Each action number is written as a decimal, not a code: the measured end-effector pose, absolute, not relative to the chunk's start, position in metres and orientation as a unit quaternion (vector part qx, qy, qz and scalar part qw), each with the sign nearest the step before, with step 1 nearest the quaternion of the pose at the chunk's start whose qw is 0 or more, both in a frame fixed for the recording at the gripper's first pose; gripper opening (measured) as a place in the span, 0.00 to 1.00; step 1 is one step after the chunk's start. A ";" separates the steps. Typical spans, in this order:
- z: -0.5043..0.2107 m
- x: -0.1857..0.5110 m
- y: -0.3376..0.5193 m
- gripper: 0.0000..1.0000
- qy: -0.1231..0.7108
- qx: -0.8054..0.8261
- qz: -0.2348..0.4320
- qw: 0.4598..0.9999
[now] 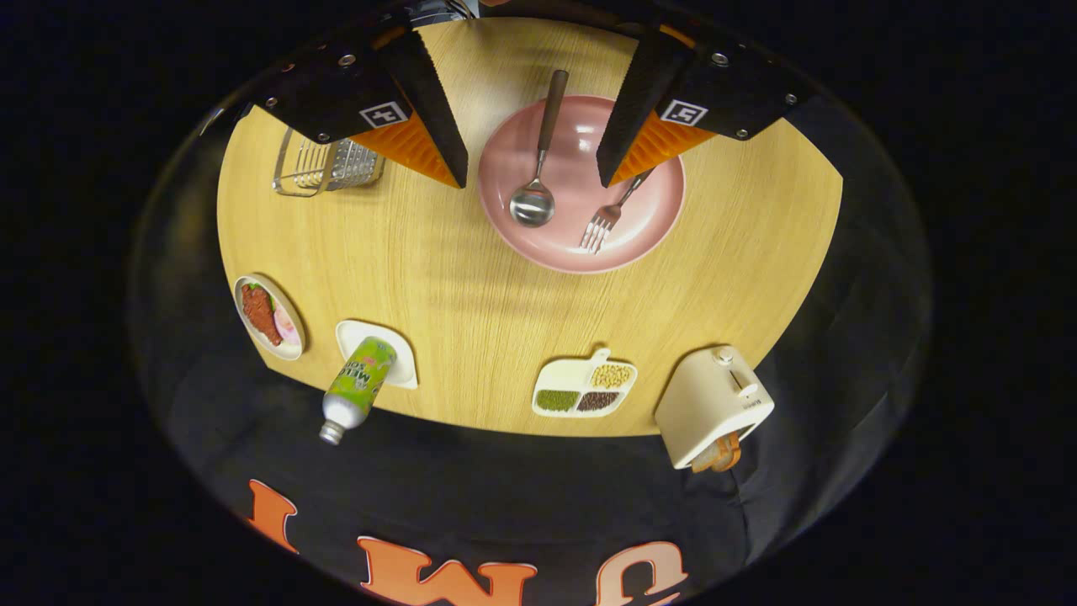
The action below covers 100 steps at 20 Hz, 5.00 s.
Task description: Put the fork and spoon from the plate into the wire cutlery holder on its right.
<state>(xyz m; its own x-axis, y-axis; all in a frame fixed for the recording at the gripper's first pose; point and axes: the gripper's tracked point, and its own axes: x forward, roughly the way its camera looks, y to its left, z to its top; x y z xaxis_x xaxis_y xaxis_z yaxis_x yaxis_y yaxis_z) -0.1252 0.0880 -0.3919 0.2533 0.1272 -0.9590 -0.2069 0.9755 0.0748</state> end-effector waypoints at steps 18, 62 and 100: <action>-0.473 -0.182 0.099 0.16 0.752 0.010 0.069 0.656; -0.376 -0.179 -0.126 0.07 0.807 0.004 0.047 0.588; -0.374 -0.139 0.116 0.95 0.709 0.145 0.050 0.688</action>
<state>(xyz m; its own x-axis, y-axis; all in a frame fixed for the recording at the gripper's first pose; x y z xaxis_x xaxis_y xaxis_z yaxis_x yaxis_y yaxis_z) -0.1386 0.1162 -0.3742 -0.0101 0.2741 -0.9616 0.1370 0.9530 0.2702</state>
